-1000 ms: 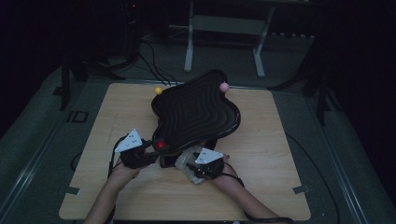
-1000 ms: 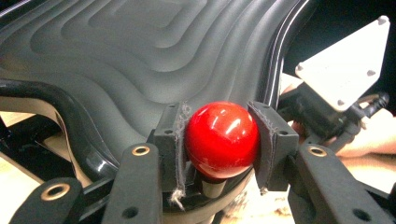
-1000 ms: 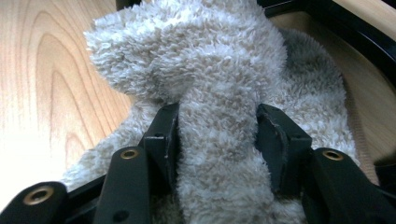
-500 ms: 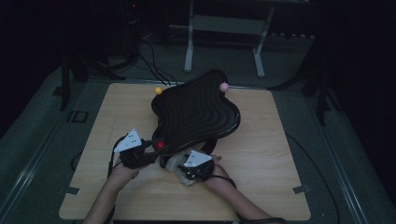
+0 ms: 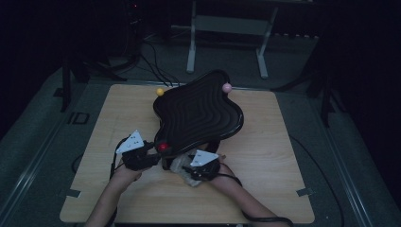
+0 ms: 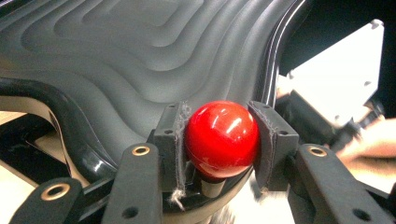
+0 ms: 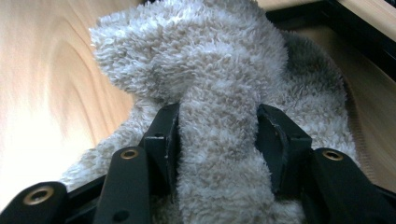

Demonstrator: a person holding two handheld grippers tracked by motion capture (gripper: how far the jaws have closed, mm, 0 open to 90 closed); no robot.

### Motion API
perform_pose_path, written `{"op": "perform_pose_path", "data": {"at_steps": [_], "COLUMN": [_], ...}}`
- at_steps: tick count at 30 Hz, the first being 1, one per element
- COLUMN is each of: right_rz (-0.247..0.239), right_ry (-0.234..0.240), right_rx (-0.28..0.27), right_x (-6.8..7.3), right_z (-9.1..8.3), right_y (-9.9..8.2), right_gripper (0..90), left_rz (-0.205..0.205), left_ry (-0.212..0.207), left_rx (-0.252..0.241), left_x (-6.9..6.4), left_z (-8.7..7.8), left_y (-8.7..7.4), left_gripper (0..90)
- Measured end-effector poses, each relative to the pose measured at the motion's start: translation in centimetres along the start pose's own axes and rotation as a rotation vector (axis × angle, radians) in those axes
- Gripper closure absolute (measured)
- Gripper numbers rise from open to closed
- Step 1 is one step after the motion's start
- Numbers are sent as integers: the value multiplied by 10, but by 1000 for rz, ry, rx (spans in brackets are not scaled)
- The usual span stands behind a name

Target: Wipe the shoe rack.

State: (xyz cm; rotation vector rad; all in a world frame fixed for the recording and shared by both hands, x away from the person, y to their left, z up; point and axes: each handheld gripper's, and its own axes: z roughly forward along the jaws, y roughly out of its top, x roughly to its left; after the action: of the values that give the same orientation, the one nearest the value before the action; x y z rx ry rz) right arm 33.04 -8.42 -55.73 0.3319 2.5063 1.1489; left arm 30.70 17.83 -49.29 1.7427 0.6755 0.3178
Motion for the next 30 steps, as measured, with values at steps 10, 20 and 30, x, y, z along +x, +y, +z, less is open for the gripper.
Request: {"op": "perform_pose_path", "data": {"at_steps": [10, 20, 30], "right_rz": [-69, 16, 173], "right_ry": [9, -57, -139], "right_rx": [-22, 26, 44], "right_x": [20, -27, -63], "right_z": [17, -30, -60], "right_y": [16, -30, -49], "right_gripper": [551, 553, 673], "left_rz": [7, 4, -1], "left_ry": [6, 0, -11], "left_rx": [9, 9, 3], "left_x": [-1, -1, 1], "left_z": [-1, 0, 0], "left_y": [1, 1, 0], "left_gripper": [592, 593, 592]}}
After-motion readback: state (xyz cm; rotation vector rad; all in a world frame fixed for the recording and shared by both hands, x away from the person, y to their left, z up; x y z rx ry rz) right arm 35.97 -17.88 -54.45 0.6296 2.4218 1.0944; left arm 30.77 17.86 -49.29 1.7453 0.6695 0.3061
